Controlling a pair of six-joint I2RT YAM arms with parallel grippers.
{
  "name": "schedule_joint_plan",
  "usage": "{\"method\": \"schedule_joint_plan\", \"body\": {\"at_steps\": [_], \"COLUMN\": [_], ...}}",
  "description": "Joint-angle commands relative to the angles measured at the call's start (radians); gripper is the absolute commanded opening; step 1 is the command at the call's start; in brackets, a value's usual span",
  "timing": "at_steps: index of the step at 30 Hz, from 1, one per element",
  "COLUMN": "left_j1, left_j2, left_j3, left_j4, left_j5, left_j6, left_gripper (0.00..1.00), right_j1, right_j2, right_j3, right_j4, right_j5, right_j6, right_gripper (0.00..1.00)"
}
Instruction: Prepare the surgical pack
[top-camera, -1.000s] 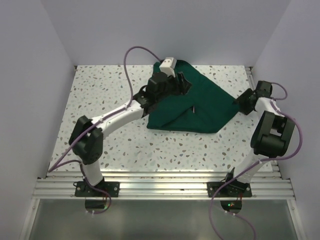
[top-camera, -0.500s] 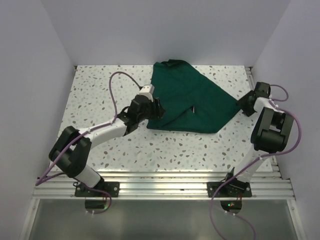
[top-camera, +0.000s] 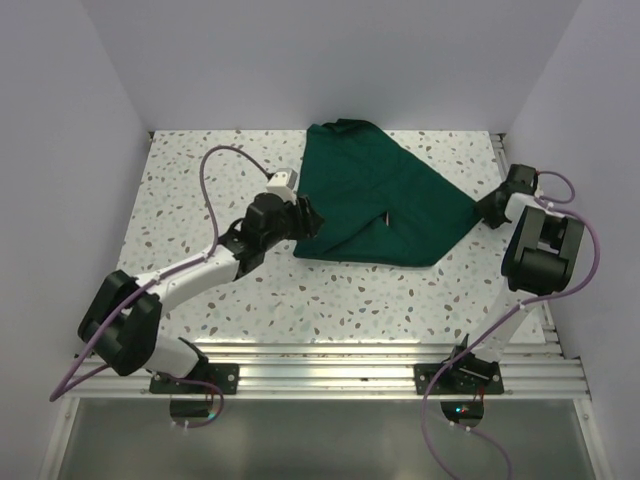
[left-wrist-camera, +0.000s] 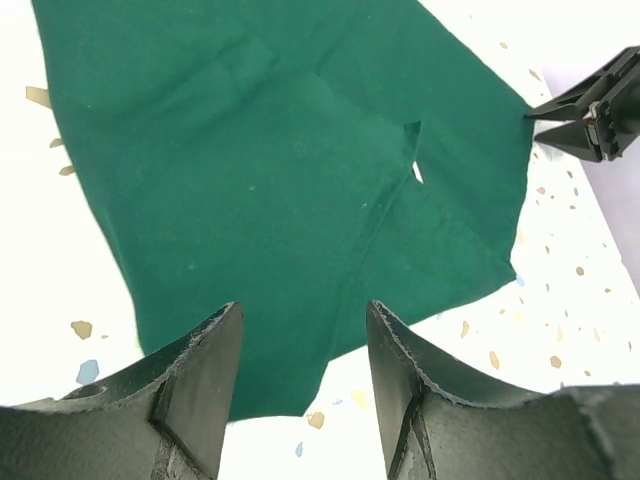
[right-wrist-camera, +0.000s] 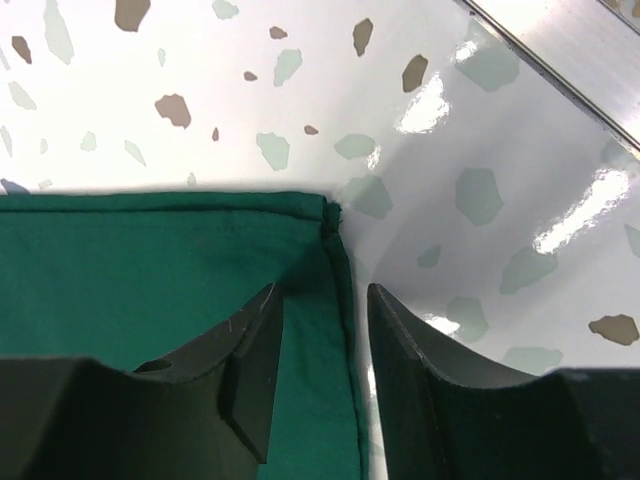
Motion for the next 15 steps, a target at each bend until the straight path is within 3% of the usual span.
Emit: {"method": "schedule_joint_plan", "body": {"at_steps": [1,7,12,15], "left_j1": [0.019,0.034,0.036,0.022], "left_j2": [-0.032,0.018,0.075,0.083], "left_j3": [-0.029,-0.047,-0.037,-0.021], "left_j4": [0.005,0.045,0.044,-0.016], "left_j5": [0.034,0.089,0.085,0.011], "left_j6": [0.025,0.037,0.04,0.054], "left_gripper": [0.56,0.55,0.52,0.51], "right_j1": [0.003,0.017,0.023,0.028], "right_j2": [0.034,0.056,0.051,0.041], "right_j3": [0.033,0.053,0.05,0.059], "right_j4": [0.042,0.056,0.077,0.073], "right_j5": [0.01,0.0,-0.023,-0.022], "right_j6": [0.027,0.034,0.035,0.024], "right_gripper": [0.43,0.31,0.0,0.0]}}
